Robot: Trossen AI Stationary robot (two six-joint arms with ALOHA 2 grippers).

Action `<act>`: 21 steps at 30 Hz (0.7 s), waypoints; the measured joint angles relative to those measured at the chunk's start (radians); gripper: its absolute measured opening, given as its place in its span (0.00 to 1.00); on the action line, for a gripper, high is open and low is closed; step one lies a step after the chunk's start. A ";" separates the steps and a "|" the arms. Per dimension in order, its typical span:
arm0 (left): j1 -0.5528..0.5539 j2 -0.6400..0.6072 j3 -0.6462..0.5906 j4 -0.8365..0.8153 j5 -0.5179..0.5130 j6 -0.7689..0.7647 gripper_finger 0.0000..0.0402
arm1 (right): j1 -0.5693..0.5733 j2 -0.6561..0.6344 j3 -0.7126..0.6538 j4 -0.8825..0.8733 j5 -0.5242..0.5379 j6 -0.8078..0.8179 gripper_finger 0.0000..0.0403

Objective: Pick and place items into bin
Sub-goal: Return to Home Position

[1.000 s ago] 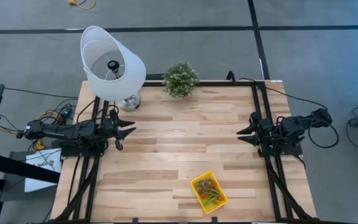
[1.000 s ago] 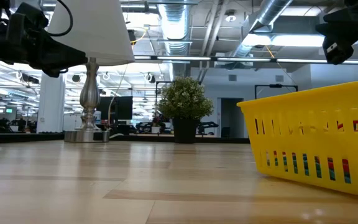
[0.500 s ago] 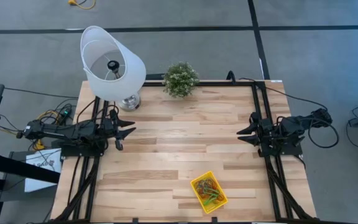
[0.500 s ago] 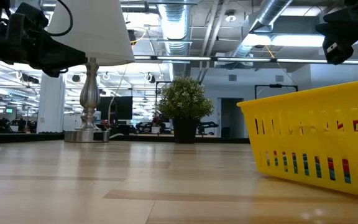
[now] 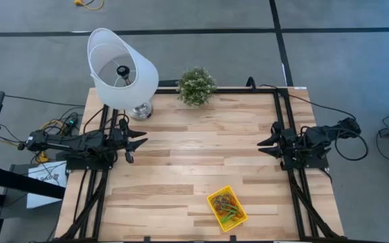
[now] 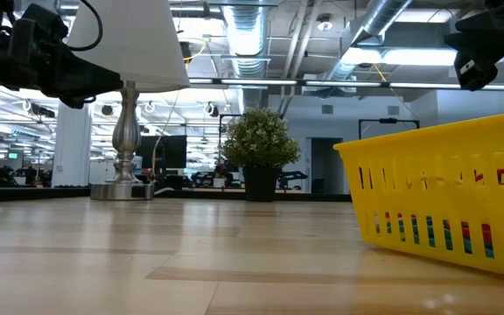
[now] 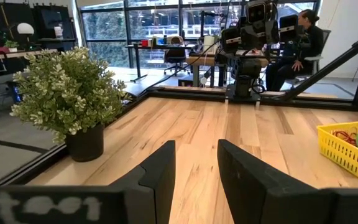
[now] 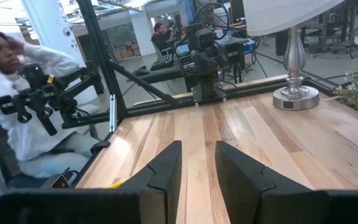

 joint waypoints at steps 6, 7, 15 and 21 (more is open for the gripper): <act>0.000 0.000 0.000 0.000 0.000 -0.009 0.27 | 0.000 0.000 0.000 0.000 0.000 0.000 0.23; 0.000 0.000 0.000 0.000 0.000 -0.009 0.27 | 0.000 0.000 0.000 0.000 0.000 0.000 0.23; 0.000 0.000 0.000 0.000 0.000 -0.010 0.27 | 0.000 0.000 0.000 0.000 0.000 0.000 0.23; 0.000 0.000 0.000 0.000 0.000 -0.010 0.27 | 0.000 0.000 0.000 0.000 0.000 0.000 0.23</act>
